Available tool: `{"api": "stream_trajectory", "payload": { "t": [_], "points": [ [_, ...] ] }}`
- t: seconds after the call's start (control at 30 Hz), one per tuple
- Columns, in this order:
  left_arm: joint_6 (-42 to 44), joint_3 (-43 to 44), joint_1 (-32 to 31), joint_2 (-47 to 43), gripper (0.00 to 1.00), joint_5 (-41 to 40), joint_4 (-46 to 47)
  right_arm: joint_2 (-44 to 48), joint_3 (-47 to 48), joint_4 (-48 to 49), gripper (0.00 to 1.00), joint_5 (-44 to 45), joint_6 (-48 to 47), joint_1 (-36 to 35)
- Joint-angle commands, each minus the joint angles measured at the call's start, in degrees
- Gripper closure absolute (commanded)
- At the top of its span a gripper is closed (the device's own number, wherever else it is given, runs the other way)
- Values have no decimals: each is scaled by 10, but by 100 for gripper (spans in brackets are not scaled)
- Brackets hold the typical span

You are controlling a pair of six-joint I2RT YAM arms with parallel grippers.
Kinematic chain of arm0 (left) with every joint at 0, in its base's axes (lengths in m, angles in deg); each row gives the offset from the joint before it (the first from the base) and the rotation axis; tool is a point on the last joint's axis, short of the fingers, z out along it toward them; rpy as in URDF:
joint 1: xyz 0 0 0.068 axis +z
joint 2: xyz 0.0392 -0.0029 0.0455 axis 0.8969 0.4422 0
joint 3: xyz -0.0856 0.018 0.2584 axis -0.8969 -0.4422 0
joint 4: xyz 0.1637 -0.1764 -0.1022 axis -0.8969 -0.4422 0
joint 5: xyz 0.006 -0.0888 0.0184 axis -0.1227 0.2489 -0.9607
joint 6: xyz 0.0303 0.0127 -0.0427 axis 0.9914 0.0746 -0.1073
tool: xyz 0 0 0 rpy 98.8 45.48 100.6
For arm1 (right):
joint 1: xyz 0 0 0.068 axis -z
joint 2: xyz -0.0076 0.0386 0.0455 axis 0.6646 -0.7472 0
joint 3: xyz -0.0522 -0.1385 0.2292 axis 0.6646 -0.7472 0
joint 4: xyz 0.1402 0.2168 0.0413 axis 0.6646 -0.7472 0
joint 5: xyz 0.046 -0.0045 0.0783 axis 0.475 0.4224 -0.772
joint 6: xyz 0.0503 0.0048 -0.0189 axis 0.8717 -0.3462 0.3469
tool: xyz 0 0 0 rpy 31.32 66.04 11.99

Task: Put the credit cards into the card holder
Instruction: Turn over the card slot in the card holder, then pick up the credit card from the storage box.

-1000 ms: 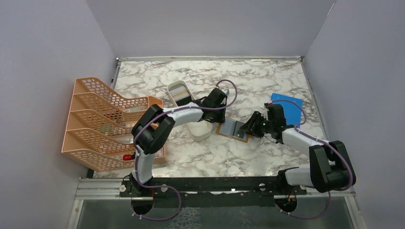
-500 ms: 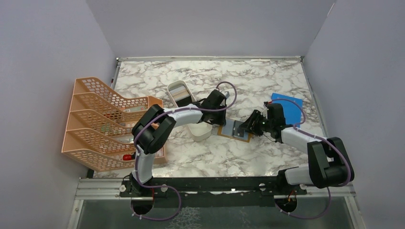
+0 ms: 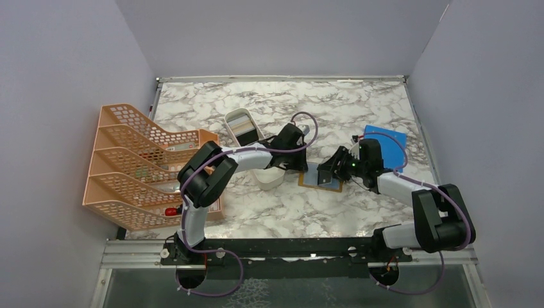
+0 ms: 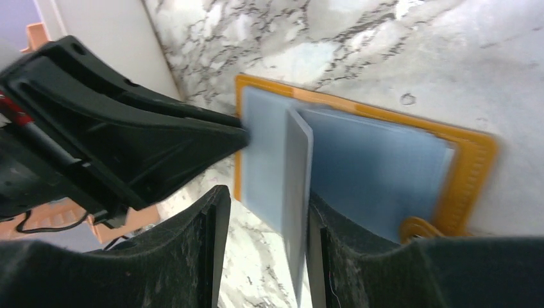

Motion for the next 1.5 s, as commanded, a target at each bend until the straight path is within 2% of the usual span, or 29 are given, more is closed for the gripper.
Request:
{"api": "stream_trajectory", "payload": {
  "t": [0.0, 0.23, 0.4, 0.67, 0.8, 1.07, 1.17, 1.37, 1.47],
  "points": [
    [-20, -11, -14, 5, 83, 38, 25, 24, -7, 49, 51, -47, 14, -1],
    [-36, -19, -19, -1, 83, 49, 47, 48, -6, 85, 51, -97, 22, -2],
    [-34, -12, -14, -25, 83, 33, 37, 50, -2, 56, 51, -84, 10, -1],
    [17, 36, 5, -83, 81, -20, -34, 77, 7, -23, 51, -39, -35, -1],
    [73, 60, 12, -114, 78, -53, -79, 111, 4, -51, 51, -27, -58, -1],
    [247, 90, 43, -179, 61, -158, -182, 154, 11, -99, 50, -25, -102, -1],
    [320, 83, 59, -201, 50, -198, -196, 160, 16, -108, 50, -32, -108, -1],
    [461, 71, 101, -207, 40, -272, -196, 170, 19, -112, 50, -48, -110, -1],
    [502, 76, 128, -192, 32, -235, -207, 174, 19, -114, 50, -51, -109, -1]
  ]
}}
